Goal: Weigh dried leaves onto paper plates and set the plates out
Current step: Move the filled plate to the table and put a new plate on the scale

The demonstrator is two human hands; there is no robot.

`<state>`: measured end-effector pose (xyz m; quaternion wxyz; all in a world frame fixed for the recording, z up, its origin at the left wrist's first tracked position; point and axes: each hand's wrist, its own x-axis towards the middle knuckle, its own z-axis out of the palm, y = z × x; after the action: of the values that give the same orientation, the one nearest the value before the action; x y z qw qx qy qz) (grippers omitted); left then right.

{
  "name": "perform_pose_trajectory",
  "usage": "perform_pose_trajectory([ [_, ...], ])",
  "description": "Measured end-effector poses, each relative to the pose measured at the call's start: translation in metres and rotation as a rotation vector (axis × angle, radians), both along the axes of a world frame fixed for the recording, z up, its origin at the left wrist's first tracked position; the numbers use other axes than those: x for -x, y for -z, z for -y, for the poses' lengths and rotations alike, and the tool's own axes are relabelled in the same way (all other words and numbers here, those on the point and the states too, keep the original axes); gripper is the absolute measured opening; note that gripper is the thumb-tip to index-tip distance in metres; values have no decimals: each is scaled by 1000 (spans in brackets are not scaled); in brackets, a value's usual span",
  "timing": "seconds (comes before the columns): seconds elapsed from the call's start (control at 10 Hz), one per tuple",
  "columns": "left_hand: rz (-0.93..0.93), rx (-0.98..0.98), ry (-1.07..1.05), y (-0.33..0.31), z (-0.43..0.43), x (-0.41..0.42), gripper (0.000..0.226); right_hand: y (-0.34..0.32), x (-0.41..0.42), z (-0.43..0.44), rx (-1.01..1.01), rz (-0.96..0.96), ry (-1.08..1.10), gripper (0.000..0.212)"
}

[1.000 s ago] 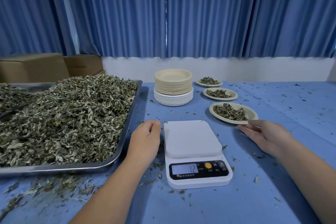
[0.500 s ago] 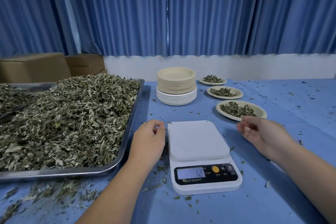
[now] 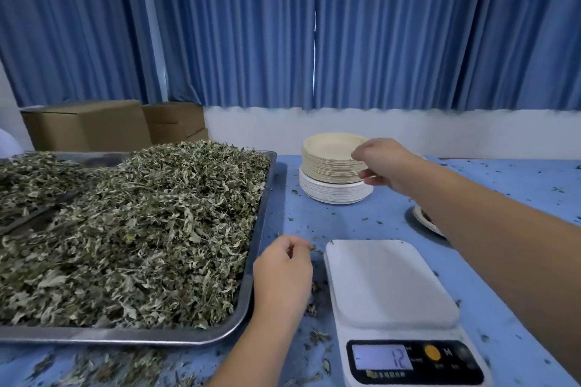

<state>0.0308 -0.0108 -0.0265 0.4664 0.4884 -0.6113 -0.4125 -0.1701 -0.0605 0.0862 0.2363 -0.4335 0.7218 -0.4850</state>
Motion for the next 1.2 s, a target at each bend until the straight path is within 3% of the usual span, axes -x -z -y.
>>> perform_pose_trajectory([
  [0.1, -27, -23, -5, 0, 3, 1, 27, -8, -5, 27, -18, -398, -23, 36],
  [0.2, -33, -26, -8, 0, 6, 2, 25, -7, -17, 44, -181, -536, -81, 41],
  [0.4, 31, 13, -14, 0, 9, 4, 21, -14, -30, 60, -426, -728, -58, 18],
  [0.6, 54, 16, -12, 1, 8, 4, 20, -20, -37, 57, -448, -793, 37, 23],
  [0.7, 53, 16, -10, 2, 9, 3, 20, -23, -35, 60, -407, -676, 77, 30],
  [0.8, 46, 6, -9, 3, 11, 3, 21, -26, -26, 66, -267, -428, 68, 31],
  [1.2, 41, -38, 7, 0, 9, 2, 24, -38, -10, 67, -167, -383, 41, 24],
])
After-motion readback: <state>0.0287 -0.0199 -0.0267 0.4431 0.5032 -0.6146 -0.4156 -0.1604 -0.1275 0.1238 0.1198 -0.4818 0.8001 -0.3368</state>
